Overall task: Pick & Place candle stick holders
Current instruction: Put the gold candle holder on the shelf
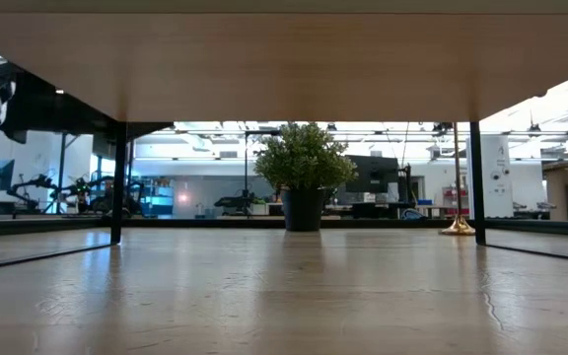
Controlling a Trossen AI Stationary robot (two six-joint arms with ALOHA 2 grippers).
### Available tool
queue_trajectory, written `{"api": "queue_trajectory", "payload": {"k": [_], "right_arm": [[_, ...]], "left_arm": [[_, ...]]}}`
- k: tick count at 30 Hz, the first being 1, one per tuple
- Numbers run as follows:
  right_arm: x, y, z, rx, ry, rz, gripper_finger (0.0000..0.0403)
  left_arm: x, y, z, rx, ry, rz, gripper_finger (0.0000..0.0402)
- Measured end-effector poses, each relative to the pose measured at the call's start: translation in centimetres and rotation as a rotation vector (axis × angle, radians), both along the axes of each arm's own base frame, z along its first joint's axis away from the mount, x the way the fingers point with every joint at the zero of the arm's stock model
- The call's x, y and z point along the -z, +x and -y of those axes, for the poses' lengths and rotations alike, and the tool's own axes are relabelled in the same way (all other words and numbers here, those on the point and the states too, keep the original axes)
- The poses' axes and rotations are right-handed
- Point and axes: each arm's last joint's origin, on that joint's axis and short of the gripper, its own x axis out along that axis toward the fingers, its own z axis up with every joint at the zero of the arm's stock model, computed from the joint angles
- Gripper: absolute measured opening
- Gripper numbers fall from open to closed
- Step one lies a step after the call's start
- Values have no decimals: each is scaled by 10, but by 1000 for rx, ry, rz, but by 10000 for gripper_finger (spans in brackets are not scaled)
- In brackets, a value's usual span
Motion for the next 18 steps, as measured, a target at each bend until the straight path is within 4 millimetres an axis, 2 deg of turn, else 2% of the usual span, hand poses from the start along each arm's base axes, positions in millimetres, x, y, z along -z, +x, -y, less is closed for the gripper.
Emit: {"api": "queue_trajectory", "payload": {"k": [7,18], "right_arm": [[0,0,0,-1,-2,0,8],[0,0,0,0,-2,0,8]], "left_arm": [[1,0,0,1,-37,0,15],[1,0,0,0,-31,-6,13]]}}
